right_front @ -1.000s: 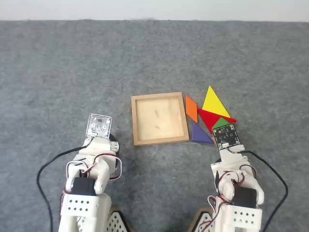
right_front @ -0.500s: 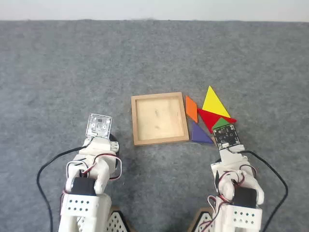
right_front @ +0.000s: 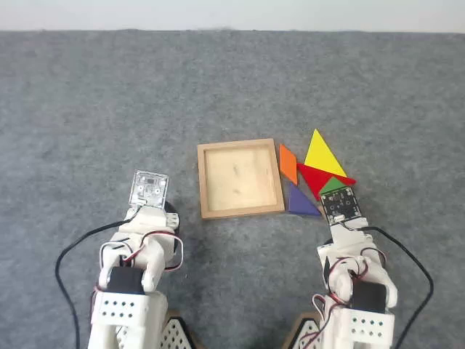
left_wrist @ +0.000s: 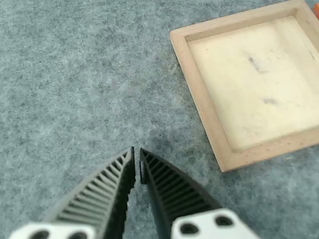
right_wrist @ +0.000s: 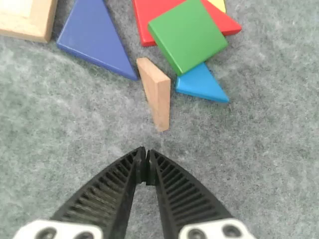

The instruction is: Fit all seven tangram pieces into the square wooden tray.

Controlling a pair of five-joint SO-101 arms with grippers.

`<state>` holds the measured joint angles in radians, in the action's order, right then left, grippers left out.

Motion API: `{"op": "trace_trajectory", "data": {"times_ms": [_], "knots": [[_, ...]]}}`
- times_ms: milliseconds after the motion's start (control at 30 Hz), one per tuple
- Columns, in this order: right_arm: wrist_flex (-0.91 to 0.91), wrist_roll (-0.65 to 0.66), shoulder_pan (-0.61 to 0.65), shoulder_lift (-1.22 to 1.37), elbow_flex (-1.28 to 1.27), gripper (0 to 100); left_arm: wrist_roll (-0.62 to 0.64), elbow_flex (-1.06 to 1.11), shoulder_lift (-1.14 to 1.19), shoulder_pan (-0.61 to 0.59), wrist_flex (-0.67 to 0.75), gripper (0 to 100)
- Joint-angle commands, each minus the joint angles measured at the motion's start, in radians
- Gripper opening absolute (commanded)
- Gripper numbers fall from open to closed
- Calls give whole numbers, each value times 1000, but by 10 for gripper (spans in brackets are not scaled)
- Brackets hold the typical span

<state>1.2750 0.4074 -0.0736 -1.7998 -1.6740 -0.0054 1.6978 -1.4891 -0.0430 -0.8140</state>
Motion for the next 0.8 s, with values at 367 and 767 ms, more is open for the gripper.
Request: {"op": "trace_trajectory", "data": {"times_ms": [367,767], "knots": [[-13,249,-62,-16,-3,13,6,-8,-12,-5,-2,15],[-31,219,53,5,253,124,6,-8,-12,-5,-2,15]]}}
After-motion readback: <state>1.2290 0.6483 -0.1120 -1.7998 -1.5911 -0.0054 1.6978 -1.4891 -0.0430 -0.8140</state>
